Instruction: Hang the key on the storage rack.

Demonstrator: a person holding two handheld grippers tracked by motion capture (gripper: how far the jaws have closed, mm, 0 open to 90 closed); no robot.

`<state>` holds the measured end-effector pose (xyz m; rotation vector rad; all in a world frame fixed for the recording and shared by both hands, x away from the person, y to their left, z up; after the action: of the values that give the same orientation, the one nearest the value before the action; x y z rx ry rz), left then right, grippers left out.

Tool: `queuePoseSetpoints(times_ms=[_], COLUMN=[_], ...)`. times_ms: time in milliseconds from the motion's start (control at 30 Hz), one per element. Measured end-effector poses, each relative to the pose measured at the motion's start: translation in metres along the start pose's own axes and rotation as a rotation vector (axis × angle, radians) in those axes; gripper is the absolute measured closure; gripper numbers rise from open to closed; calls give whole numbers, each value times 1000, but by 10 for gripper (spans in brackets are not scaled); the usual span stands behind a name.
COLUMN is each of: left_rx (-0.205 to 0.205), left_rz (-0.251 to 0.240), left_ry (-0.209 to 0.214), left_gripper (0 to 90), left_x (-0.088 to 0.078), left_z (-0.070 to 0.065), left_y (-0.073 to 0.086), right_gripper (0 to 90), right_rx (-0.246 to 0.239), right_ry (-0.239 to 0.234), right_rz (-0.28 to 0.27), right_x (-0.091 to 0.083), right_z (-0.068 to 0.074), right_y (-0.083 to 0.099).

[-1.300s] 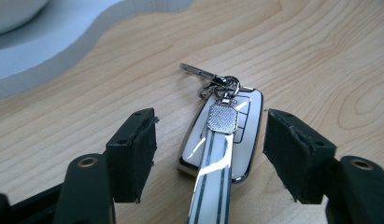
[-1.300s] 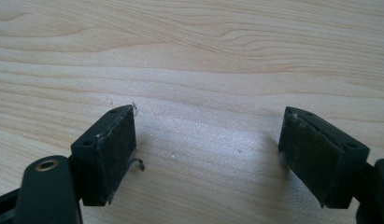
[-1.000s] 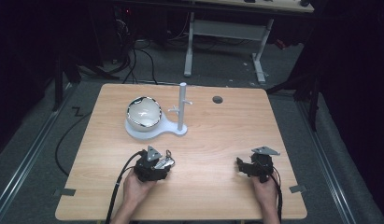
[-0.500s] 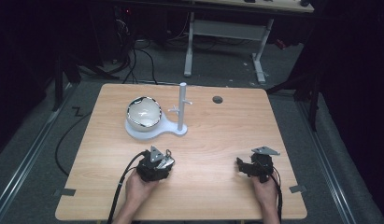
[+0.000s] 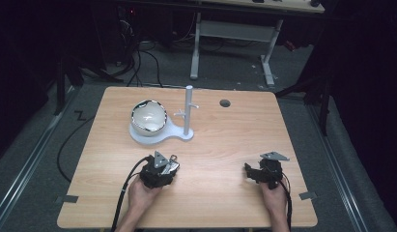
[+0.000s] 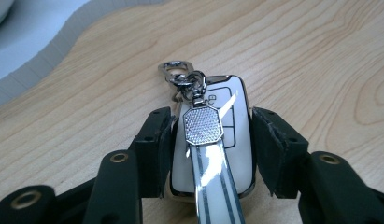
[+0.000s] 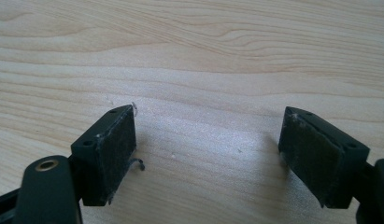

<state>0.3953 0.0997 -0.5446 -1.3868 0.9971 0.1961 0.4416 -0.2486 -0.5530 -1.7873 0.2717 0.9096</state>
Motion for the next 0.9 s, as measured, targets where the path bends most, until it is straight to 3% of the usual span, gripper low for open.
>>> queuePoseSetpoints(times_ms=[267,500,800,900], left_rx=[-40,-29,-46,-34], left_rz=[-54,-83,-91,-89], left_ry=[19,30,60,65], left_gripper=[500,500,500,500], left_x=[-17,-34,-44,-47], left_z=[4,4,7,6], left_y=[-8,-24,-38,-43], right_gripper=[192,192,192,192], right_rx=[0,0,0,0], right_ry=[0,0,0,0], right_rz=[0,0,-1,-1], right_x=[0,0,0,0], right_z=[0,0,0,0], right_y=[0,0,0,0])
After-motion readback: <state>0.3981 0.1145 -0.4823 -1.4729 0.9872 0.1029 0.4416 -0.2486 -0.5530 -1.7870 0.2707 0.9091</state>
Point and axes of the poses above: each handheld gripper's, and its own axes: x roughly forward along the jaws, y roughly out of its underside, z roughly to its left, the point moved 7 cm from there along x, roughly forward along the jaws, and after that the axes turned 10 degrees about -x, right-handed, at the moved point
